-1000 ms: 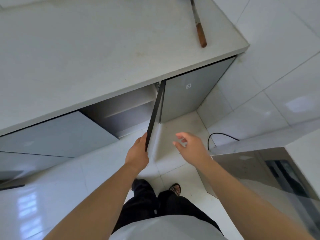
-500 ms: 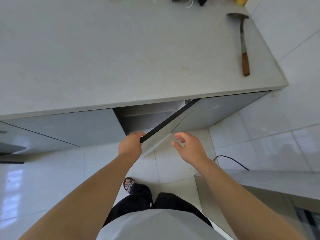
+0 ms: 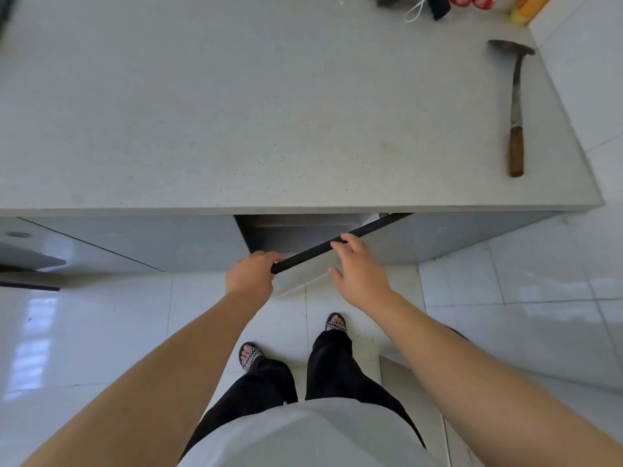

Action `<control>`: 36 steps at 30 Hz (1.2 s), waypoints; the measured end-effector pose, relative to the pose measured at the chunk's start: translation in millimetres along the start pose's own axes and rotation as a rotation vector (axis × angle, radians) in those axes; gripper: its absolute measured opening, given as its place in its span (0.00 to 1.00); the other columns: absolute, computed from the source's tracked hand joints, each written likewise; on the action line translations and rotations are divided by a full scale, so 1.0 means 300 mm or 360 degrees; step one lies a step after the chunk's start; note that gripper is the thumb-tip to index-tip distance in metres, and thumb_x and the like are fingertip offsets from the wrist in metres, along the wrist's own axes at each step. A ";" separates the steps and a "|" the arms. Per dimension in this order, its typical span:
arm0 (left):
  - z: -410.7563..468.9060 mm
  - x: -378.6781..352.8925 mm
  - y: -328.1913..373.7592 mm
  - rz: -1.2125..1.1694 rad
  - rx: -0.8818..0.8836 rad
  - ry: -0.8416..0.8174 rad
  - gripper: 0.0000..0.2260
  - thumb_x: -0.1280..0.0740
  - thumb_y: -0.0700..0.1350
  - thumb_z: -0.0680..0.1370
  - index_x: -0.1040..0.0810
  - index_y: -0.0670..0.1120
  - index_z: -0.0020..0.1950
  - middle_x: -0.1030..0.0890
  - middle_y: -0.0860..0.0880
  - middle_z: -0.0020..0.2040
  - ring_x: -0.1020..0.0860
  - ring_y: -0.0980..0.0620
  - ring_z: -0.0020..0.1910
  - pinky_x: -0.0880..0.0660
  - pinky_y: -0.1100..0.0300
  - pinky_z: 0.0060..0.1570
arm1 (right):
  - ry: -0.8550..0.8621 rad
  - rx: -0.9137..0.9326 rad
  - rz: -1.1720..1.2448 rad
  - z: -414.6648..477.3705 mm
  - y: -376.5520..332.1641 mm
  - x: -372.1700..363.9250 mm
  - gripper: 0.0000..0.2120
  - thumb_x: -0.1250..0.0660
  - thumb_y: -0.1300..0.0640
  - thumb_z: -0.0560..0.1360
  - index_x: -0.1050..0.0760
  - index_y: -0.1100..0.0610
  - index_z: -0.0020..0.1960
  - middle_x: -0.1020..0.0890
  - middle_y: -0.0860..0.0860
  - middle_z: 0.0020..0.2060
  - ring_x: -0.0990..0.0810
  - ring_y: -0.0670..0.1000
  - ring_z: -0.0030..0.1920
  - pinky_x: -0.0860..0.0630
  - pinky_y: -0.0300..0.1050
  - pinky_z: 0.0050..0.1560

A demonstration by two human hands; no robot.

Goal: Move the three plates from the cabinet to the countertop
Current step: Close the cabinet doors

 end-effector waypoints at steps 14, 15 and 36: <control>0.086 0.063 0.012 0.0005 0.0289 0.0117 0.09 0.38 0.43 0.78 0.24 0.53 0.56 0.23 0.51 0.49 0.28 0.51 0.42 0.33 0.59 0.37 | -0.0140 0.0390 -0.0316 0.159 0.086 0.006 0.27 0.42 0.55 0.78 0.45 0.62 0.73 0.42 0.55 0.72 0.41 0.54 0.71 0.40 0.47 0.69; 0.088 0.067 0.013 -0.0006 0.0312 0.0121 0.09 0.38 0.43 0.78 0.24 0.53 0.56 0.23 0.51 0.49 0.28 0.51 0.43 0.34 0.59 0.37 | -0.0141 0.0415 -0.0317 0.166 0.091 0.007 0.26 0.42 0.55 0.78 0.45 0.63 0.73 0.41 0.55 0.72 0.41 0.54 0.71 0.39 0.47 0.69; -0.028 -0.026 0.042 0.0091 0.0536 0.0003 0.36 0.38 0.44 0.77 0.60 0.48 0.76 0.60 0.50 0.78 0.56 0.48 0.77 0.44 0.50 0.74 | -0.0195 0.0414 -0.0354 0.188 0.083 -0.019 0.36 0.40 0.53 0.78 0.59 0.62 0.75 0.55 0.56 0.75 0.52 0.56 0.75 0.47 0.49 0.74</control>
Point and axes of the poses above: each hand's wrist, its own z-axis towards the middle knuckle, its own x-axis out of the back of the hand, y = z × x, the point moved 1 cm from there along z, towards the middle knuckle
